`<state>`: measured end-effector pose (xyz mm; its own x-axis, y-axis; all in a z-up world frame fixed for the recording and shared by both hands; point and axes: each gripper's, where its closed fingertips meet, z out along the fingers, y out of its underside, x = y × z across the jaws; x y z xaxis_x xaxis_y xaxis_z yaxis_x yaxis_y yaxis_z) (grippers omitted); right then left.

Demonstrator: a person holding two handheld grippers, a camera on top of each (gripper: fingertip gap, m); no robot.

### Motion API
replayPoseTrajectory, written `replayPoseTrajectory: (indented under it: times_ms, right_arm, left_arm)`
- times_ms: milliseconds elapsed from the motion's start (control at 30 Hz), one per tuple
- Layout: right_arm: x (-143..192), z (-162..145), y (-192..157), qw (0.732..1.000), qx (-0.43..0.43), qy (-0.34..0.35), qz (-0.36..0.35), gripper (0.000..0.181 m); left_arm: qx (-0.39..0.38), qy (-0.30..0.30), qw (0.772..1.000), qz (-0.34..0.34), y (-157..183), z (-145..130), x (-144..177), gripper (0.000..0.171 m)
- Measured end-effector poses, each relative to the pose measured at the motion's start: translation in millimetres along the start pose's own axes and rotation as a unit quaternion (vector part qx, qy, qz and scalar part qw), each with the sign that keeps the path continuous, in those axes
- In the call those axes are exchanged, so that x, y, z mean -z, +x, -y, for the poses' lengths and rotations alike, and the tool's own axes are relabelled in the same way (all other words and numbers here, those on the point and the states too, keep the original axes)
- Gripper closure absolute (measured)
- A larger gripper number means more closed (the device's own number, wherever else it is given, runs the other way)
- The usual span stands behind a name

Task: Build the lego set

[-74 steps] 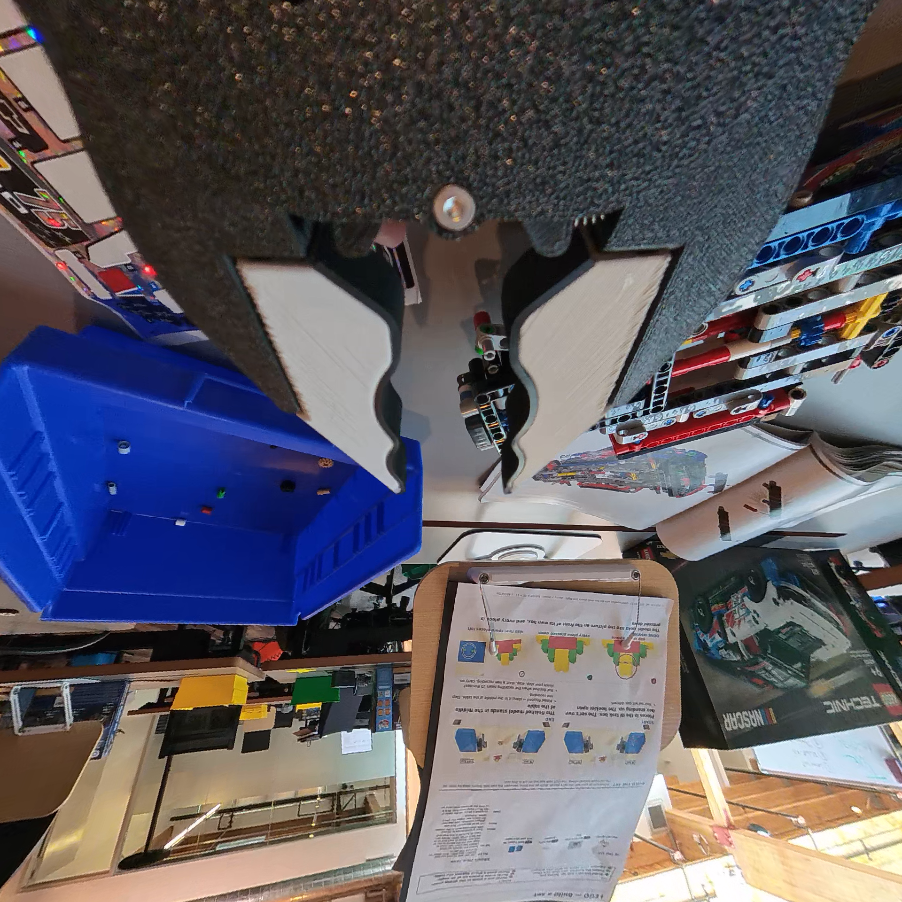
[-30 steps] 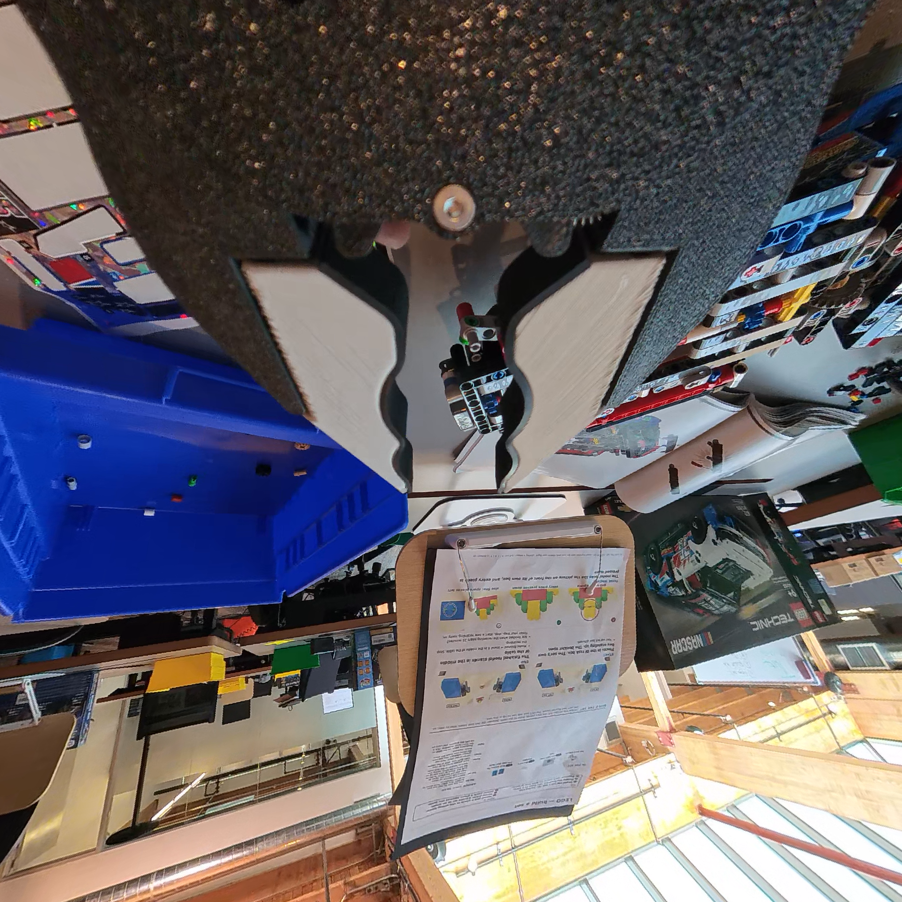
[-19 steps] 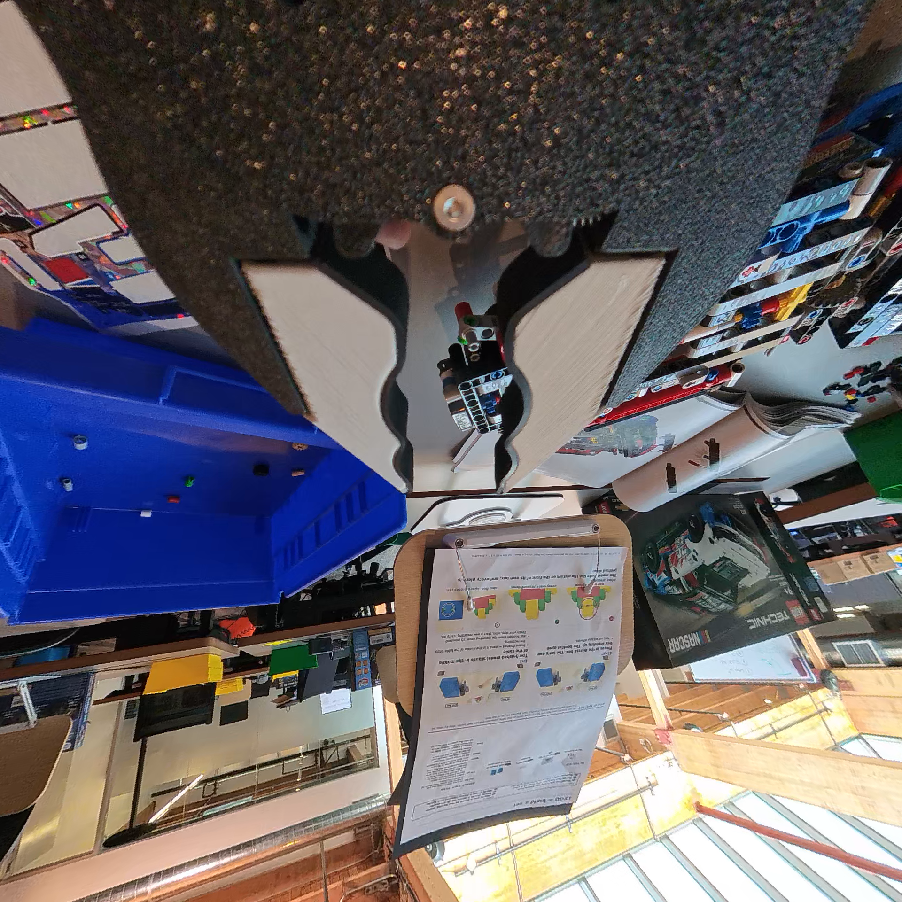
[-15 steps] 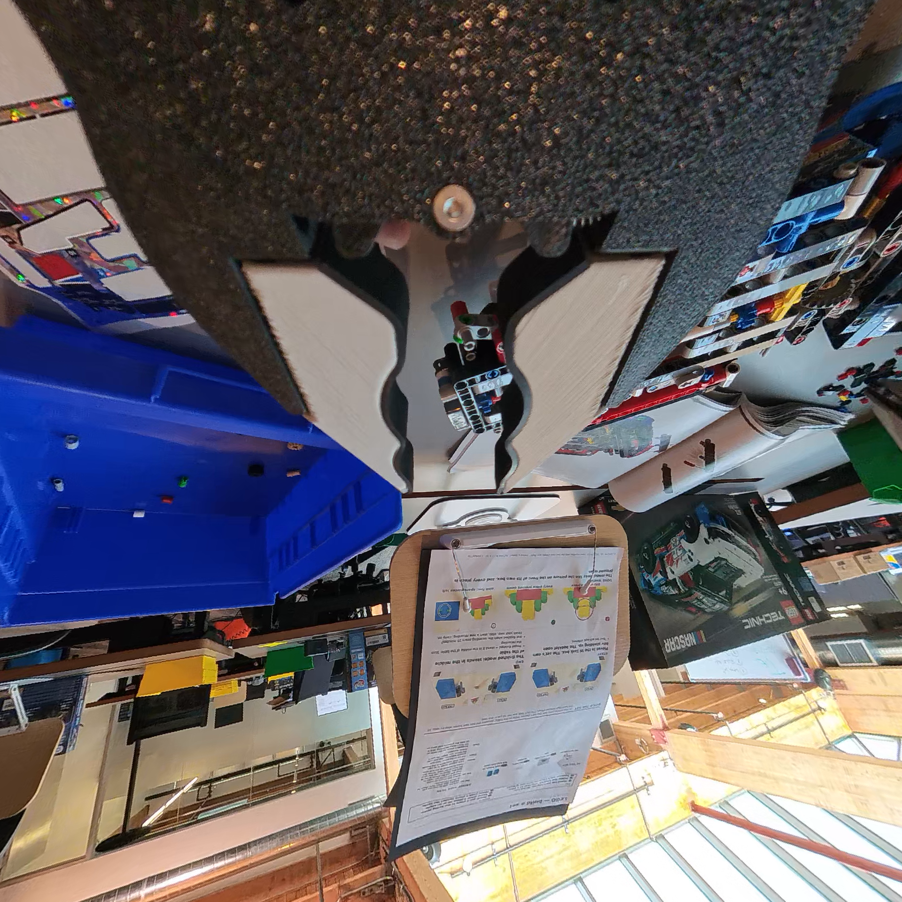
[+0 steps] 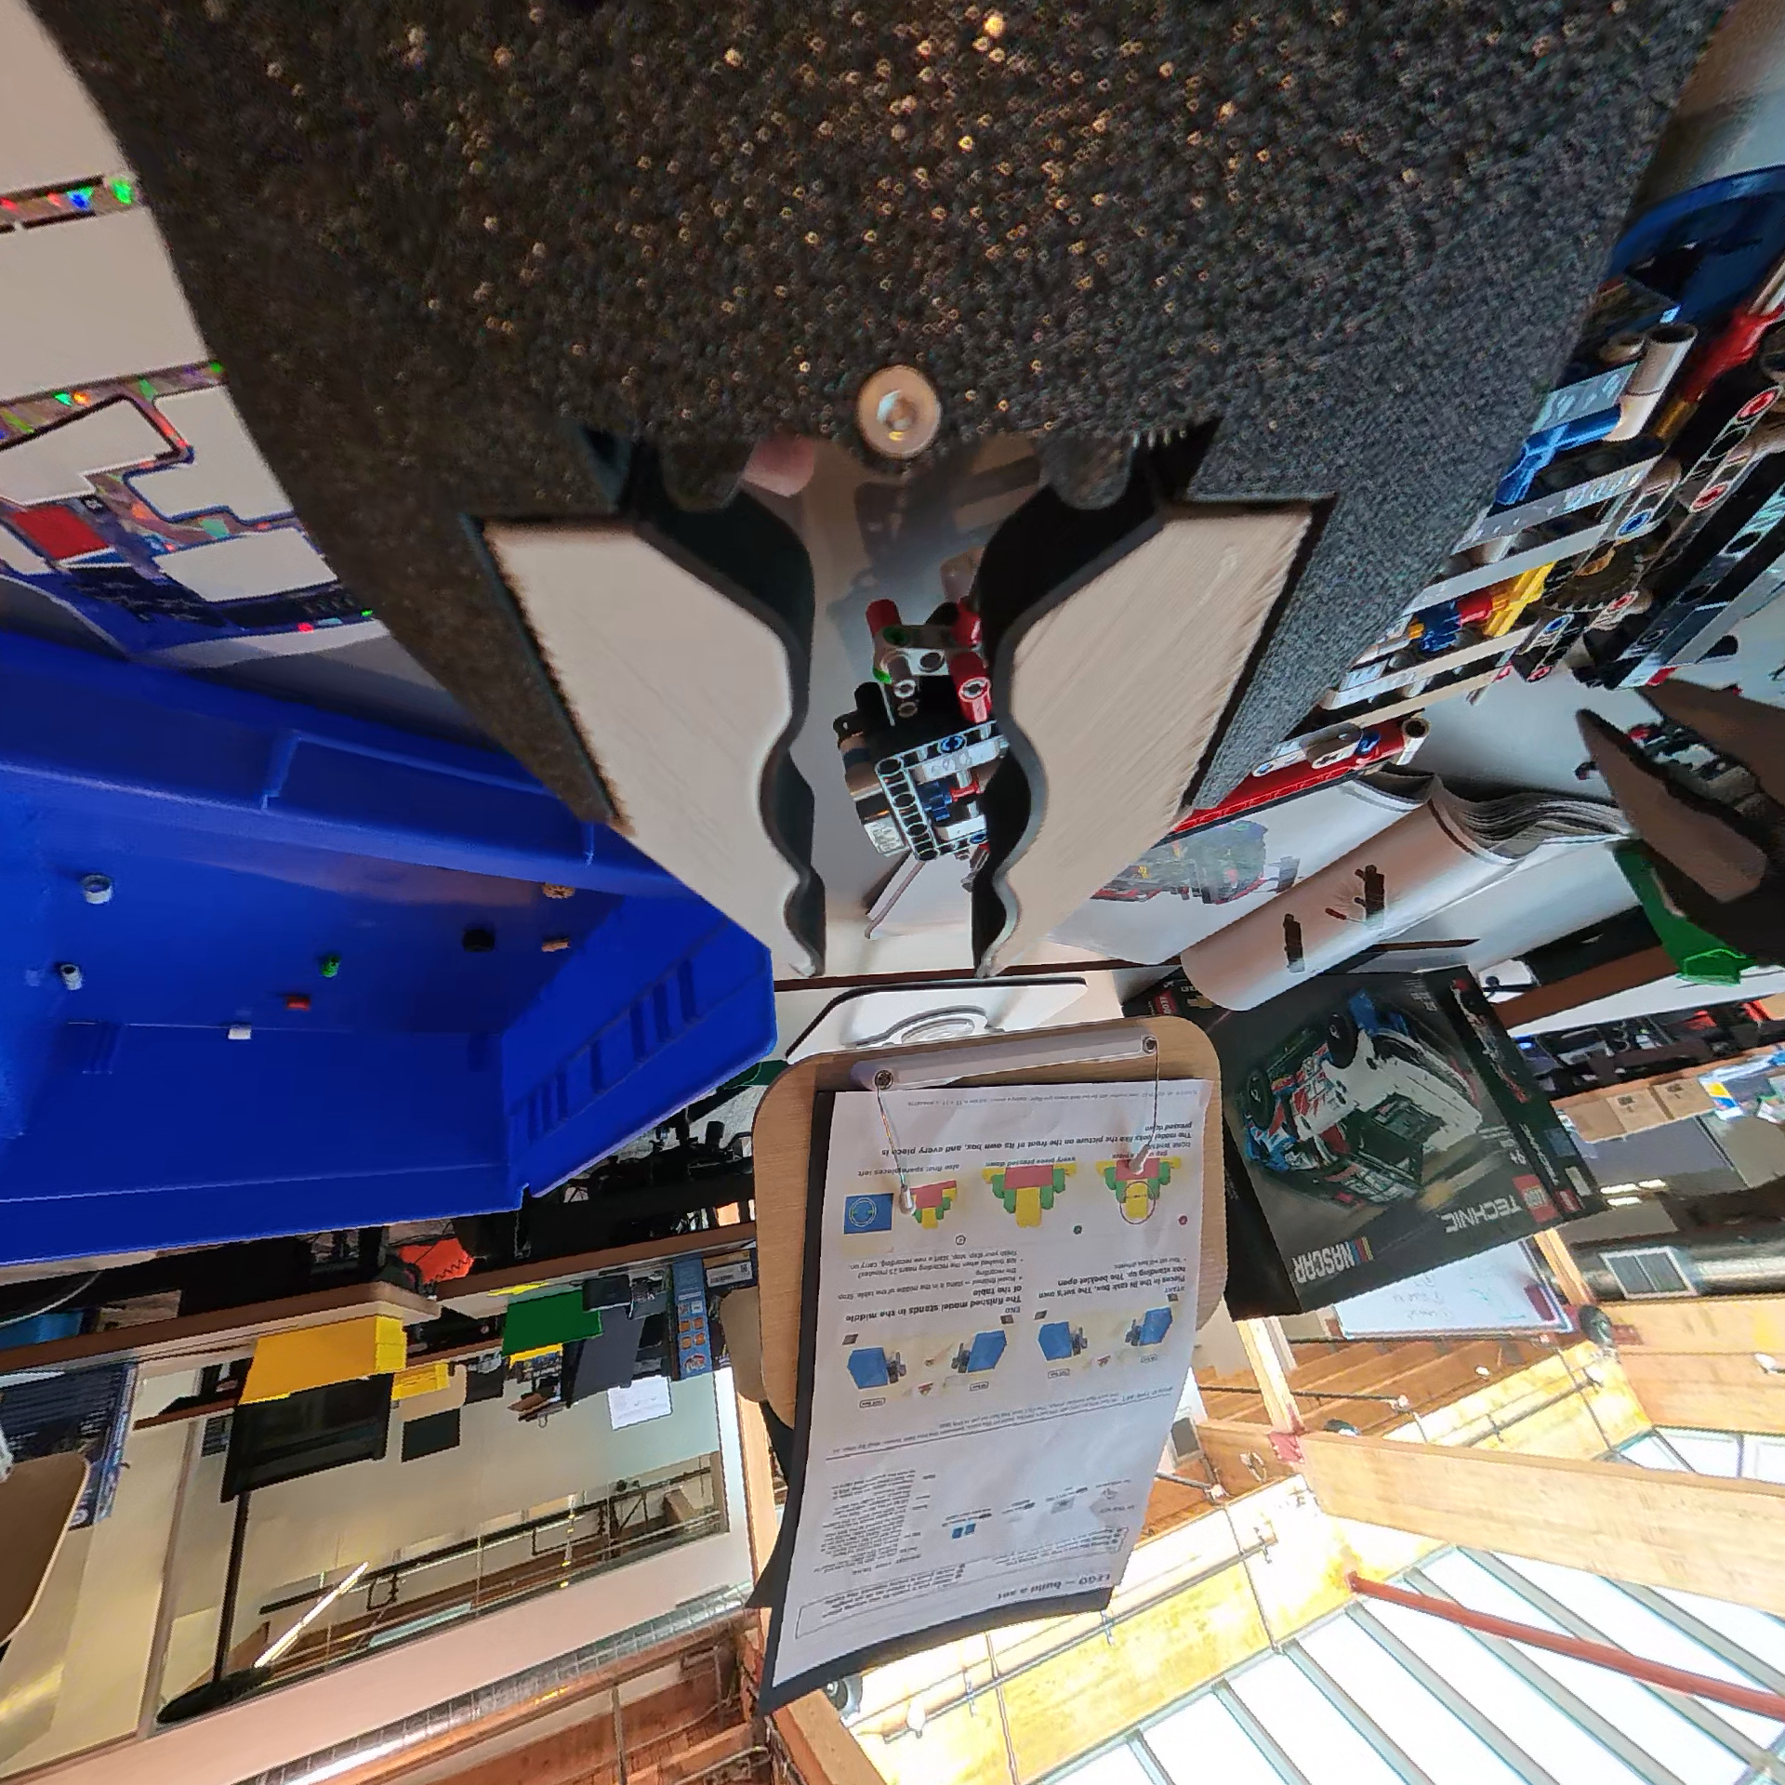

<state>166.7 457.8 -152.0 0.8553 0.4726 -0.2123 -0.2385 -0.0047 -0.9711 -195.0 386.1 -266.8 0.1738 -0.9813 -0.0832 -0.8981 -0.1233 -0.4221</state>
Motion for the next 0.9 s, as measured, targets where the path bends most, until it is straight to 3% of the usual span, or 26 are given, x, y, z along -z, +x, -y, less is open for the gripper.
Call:
replayPoseTrajectory:
  times_ms: [133, 267, 467, 633, 900]
  right_arm:
    - [-0.8, -0.8, -1.5, 1.000, -0.004, -0.002, 0.004, 0.151]
    - [-0.6, -0.7, -2.6, 1.000, -0.004, -0.002, 0.005, 0.152]
    - [-0.8, -1.0, -2.5, 1.000, -0.005, -0.002, 0.004, 0.152]
    - [-0.7, -0.9, -1.6, 1.000, -0.005, -0.001, 0.001, 0.152]
    - [0.4, -0.3, -1.0, 1.000, -0.006, 0.001, -0.002, 0.152]
  left_arm:
    - [0.027, 0.002, 0.999, 0.031, -4.9, -14.8, 36.1, 0.156]
    - [0.054, -0.005, 0.997, 0.061, 4.4, -50.0, 74.6, 0.157]
    - [0.116, -0.024, 0.989, 0.091, 30.5, -107.6, 101.9, 0.159]
    - [0.192, -0.008, 0.974, 0.119, 30.8, -132.7, 130.7, 0.166]
    - [0.167, -0.042, 0.983, 0.066, 50.3, -135.6, 103.8, 0.163]
